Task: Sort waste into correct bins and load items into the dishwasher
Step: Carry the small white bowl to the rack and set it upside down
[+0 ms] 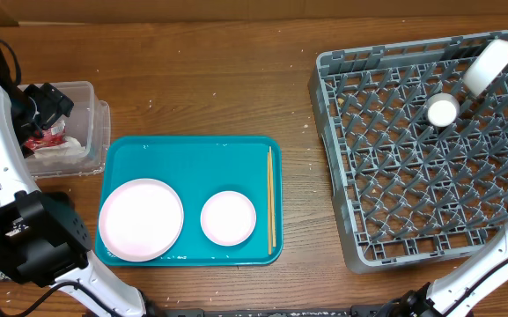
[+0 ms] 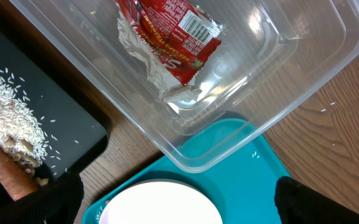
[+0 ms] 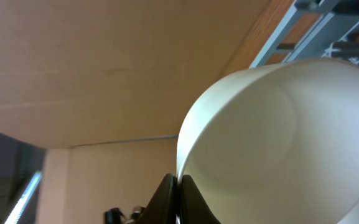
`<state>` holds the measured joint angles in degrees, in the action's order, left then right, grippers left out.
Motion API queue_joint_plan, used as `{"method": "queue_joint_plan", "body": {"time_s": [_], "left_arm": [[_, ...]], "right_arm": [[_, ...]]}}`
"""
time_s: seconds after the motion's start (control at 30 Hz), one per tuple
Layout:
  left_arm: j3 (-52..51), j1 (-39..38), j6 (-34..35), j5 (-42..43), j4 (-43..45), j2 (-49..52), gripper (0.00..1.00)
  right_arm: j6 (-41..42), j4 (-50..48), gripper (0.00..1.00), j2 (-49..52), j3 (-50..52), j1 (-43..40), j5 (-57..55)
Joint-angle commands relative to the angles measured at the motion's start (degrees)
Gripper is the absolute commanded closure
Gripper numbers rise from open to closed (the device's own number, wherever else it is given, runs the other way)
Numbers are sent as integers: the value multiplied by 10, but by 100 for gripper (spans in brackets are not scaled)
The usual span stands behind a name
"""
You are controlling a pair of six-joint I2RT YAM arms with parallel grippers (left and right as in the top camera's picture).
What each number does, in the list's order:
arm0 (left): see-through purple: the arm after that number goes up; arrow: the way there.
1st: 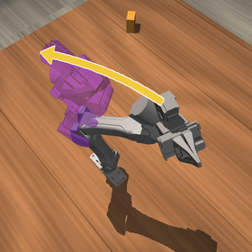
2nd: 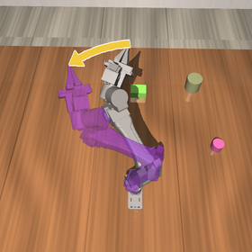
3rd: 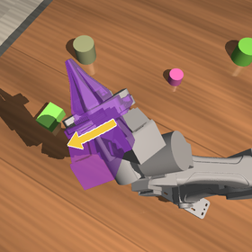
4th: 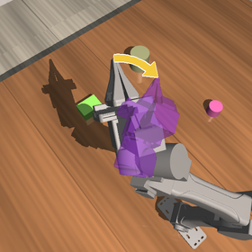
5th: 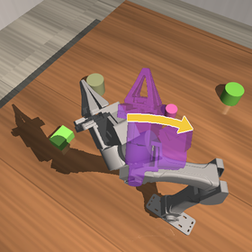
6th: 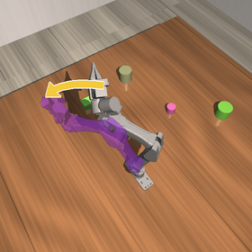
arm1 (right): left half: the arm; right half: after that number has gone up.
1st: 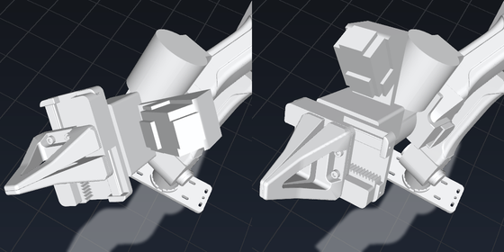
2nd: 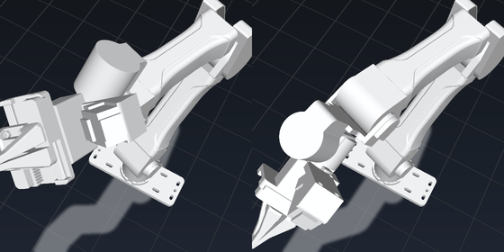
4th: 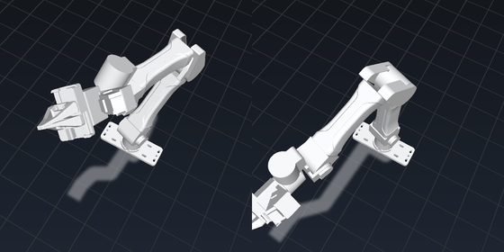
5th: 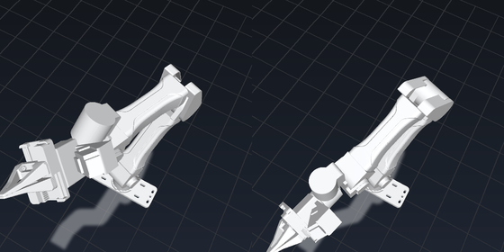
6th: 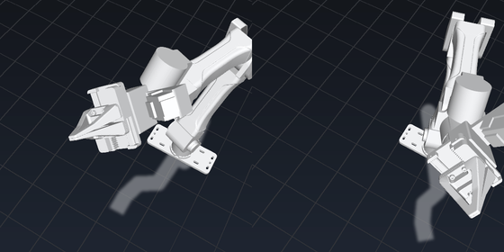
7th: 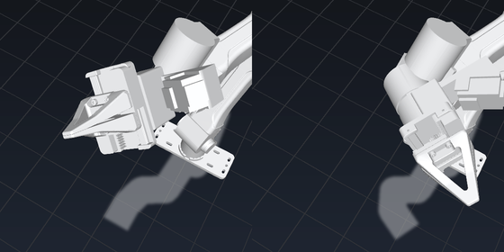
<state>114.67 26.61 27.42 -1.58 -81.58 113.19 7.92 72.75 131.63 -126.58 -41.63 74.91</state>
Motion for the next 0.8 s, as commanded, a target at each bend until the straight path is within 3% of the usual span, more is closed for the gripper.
{"method": "queue_joint_plan", "body": {"time_s": [0.0, 0.27, 0.6, 0.77], "left_arm": [[-2, -4, 0, -3, 0, 0, 0], [-2, -4, 0, -3, 0, 0, 0], [-2, -4, 0, -3, 0, 0, 0], [-2, -4, 0, -3, 0, 0, 0]], "right_arm": [[-3, -16, 96, -15, 46, -7, 49], [-3, 34, 96, -15, 54, -34, -70], [-3, 76, 96, -18, 53, -82, -92], [-3, 127, 86, -31, 27, -90, -278]]}}
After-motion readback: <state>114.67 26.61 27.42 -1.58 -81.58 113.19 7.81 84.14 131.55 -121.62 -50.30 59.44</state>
